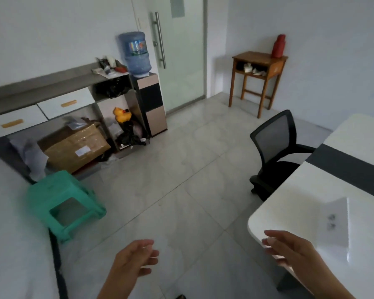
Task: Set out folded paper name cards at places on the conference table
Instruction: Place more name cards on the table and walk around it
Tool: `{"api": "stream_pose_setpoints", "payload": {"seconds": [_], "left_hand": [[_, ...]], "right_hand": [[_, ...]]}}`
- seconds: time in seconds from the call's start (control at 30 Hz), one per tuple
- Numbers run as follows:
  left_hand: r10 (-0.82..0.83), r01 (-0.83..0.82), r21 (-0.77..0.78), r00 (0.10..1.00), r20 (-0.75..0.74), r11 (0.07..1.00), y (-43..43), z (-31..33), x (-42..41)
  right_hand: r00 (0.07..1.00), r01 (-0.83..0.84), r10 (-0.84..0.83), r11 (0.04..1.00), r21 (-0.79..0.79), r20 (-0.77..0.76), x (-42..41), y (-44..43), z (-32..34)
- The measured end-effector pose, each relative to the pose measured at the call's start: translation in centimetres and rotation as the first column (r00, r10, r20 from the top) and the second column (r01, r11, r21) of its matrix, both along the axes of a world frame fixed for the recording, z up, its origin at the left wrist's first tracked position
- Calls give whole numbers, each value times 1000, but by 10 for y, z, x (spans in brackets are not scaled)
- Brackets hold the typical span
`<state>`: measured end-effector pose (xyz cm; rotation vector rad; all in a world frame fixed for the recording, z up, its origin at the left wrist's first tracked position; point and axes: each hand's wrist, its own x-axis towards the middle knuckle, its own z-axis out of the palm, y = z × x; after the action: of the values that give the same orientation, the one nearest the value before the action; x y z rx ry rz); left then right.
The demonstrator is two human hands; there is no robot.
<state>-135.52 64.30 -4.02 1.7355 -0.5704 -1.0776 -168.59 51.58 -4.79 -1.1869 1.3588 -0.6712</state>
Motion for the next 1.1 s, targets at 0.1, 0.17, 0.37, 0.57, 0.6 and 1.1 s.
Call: {"api": "stream_pose_setpoints", "payload": {"seconds": [0.1, 0.17, 0.37, 0.57, 0.6, 1.1], "left_hand": [[-108, 109, -45, 994, 17, 993, -68, 3, 44], [-194, 195, -49, 980, 35, 980, -112, 8, 63], [-480, 479, -70, 877, 10, 875, -220, 12, 49], [-717, 717, 13, 697, -22, 697, -267, -3, -9], [-750, 751, 37, 661, -19, 660, -273, -6, -17], [-913, 866, 293, 400, 80, 404, -374, -14, -101]], "right_hand": [[990, 138, -138, 990, 25, -2, 24, -21, -3], [981, 192, -192, 981, 24, -20, 38, -28, 0], [891, 453, -453, 892, 4, -32, 37, -22, 1], [701, 712, -709, 702, 16, -76, 1, -8, -26], [660, 749, -745, 662, 11, -96, -8, -8, -34], [359, 898, -793, 437, -49, -492, -103, -107, -173]]}}
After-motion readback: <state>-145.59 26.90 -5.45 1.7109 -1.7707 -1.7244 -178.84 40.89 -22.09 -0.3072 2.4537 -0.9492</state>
